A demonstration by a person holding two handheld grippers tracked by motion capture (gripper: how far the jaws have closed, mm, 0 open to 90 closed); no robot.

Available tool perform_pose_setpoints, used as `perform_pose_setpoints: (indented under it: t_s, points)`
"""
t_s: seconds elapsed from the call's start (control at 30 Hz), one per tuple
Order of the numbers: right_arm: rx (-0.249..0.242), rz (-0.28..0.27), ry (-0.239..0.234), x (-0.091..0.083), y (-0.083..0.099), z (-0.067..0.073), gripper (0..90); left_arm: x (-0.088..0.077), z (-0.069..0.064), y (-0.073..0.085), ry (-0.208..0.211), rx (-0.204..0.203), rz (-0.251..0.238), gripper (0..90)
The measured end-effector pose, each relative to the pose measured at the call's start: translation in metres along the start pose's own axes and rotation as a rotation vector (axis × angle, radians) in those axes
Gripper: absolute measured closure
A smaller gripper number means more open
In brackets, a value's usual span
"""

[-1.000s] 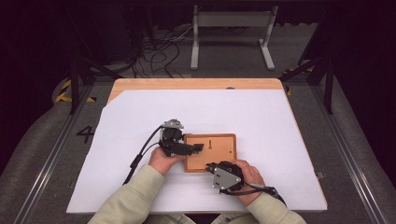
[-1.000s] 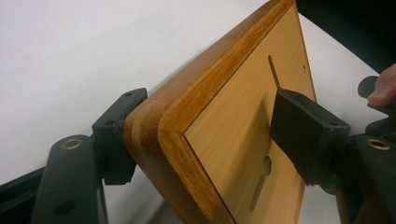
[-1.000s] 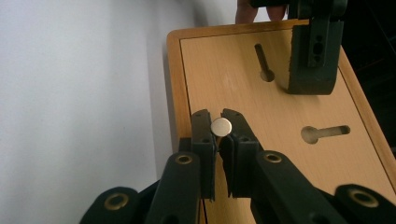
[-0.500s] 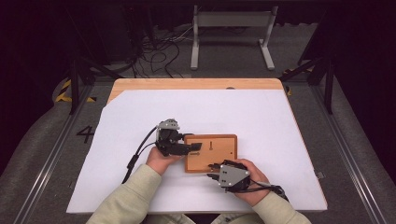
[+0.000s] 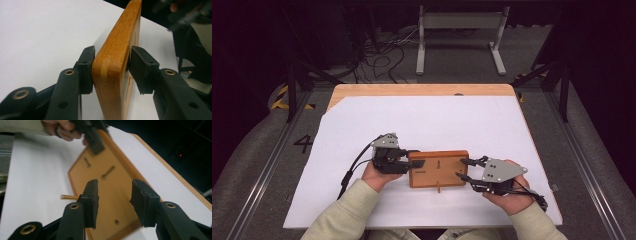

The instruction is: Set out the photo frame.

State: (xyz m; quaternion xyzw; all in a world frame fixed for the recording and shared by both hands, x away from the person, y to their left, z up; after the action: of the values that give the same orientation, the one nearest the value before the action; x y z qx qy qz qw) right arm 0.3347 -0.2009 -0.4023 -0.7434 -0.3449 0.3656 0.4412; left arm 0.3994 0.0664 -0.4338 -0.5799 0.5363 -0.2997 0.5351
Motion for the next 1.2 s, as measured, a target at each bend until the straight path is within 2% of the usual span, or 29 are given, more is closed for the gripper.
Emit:
perform_pose_setpoints:
  t_s: [0.13, 0.23, 0.27, 0.37, 0.47, 0.6, 0.7, 0.97, 1.07, 1.2]
  points:
    - [0.047, -0.014, 0.056, -0.016, 0.006, -0.014, 57.6, -0.005, -0.008, 0.000, 0.027, 0.032, 0.019, 61.4]
    - [0.054, -0.019, 0.076, -0.021, 0.006, -0.019, 57.4, -0.006, -0.012, 0.001, 0.035, 0.042, 0.026, 62.7]
    - [0.049, -0.012, 0.098, -0.024, 0.007, -0.022, 57.2, -0.008, -0.015, 0.002, 0.042, 0.051, 0.031, 63.8]
    - [0.036, 0.018, 0.120, -0.024, 0.013, -0.025, 57.3, -0.010, -0.020, 0.003, 0.049, 0.074, 0.038, 65.0]
    - [0.044, 0.037, 0.135, -0.025, 0.019, -0.027, 57.5, -0.011, -0.024, 0.004, 0.057, 0.093, 0.042, 66.9]
    - [0.059, 0.054, 0.158, -0.027, 0.026, -0.031, 57.6, -0.013, -0.034, 0.005, 0.072, 0.142, 0.055, 68.4]
    - [0.070, 0.070, 0.176, -0.030, 0.031, -0.033, 57.9, -0.013, -0.038, 0.006, 0.079, 0.159, 0.065, 68.5]
    - [0.089, 0.100, 0.194, -0.034, 0.043, -0.037, 58.2, -0.013, -0.045, 0.008, 0.120, 0.158, 0.087, 66.0]
    - [0.097, 0.106, 0.196, -0.035, 0.045, -0.038, 57.9, -0.013, -0.046, 0.009, 0.141, 0.129, 0.095, 64.6]
    - [0.106, 0.111, 0.197, -0.035, 0.048, -0.039, 57.6, -0.014, -0.047, 0.010, 0.162, 0.125, 0.110, 62.9]
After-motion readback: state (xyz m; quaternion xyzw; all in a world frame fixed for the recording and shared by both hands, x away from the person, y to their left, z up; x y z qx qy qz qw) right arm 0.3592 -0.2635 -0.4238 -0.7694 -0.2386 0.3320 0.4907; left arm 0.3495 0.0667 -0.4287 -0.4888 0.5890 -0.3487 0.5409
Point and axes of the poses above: each handheld gripper's, and its own axes: x roughly forward along the jaws, y roughly out of its underside, z roughly to its left, the point moved 4 cm from there along x, roughly forward along the jaws, and after that the axes turned 13 degrees about -z, right-handed, at the moved point
